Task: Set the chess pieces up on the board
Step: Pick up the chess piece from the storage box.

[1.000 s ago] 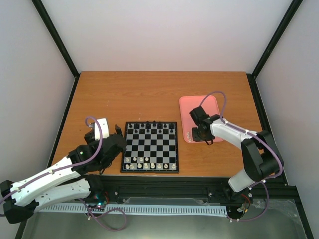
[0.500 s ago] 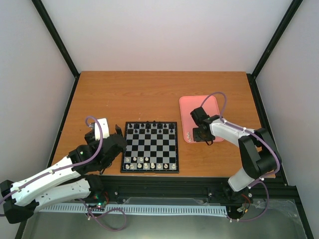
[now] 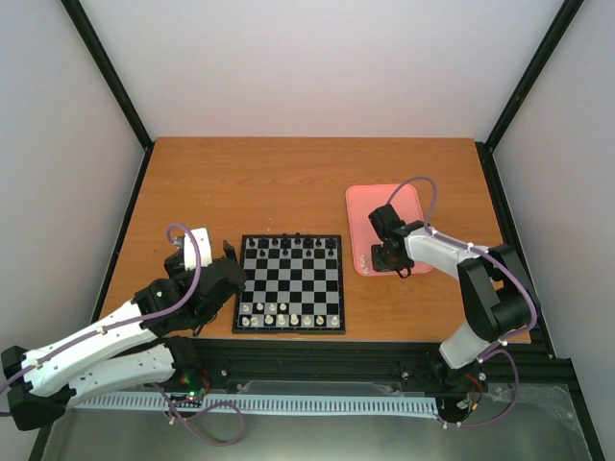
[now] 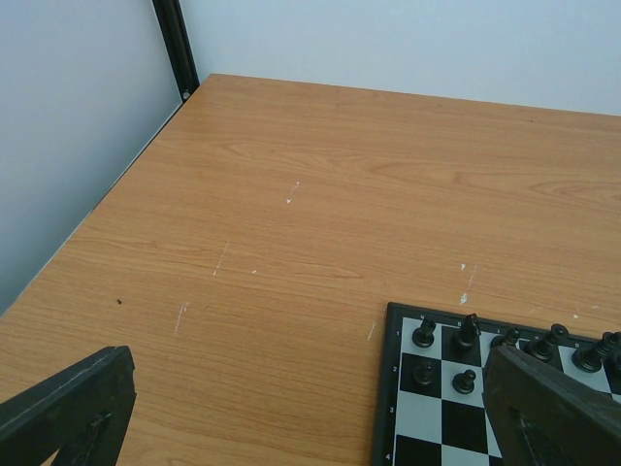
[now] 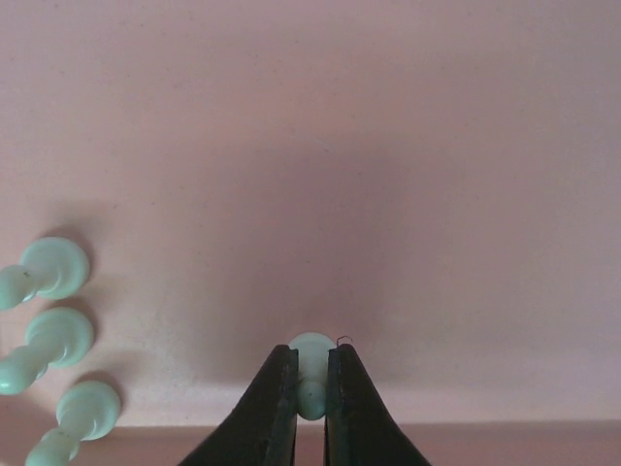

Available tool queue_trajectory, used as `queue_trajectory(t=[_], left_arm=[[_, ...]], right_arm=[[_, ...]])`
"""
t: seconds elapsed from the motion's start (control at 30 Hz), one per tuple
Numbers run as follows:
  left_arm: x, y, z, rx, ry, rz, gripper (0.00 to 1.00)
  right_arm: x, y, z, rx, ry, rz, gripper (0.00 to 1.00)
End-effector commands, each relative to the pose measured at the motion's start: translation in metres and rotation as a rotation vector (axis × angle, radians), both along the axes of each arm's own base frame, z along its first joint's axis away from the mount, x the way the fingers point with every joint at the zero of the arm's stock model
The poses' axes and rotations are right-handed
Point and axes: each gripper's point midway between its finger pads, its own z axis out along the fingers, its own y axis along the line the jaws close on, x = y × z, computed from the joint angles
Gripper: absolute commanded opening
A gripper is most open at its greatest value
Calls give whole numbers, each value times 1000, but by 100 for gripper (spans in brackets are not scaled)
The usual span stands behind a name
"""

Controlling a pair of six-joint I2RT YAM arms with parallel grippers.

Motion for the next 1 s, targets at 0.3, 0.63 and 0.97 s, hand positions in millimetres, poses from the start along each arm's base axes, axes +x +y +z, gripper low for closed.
queue_trajectory(t=[0.3, 0.63, 0.97], left_arm=[[1, 3, 10, -20, -35, 21, 100], [2, 2, 8, -8, -31, 25, 100], [5, -2, 6, 17, -18, 32, 100]], right_arm=[[9, 11, 50, 86, -96, 17, 3], [-14, 62, 113, 149, -168, 206, 3], [-75, 168, 100, 223, -86, 529, 3]])
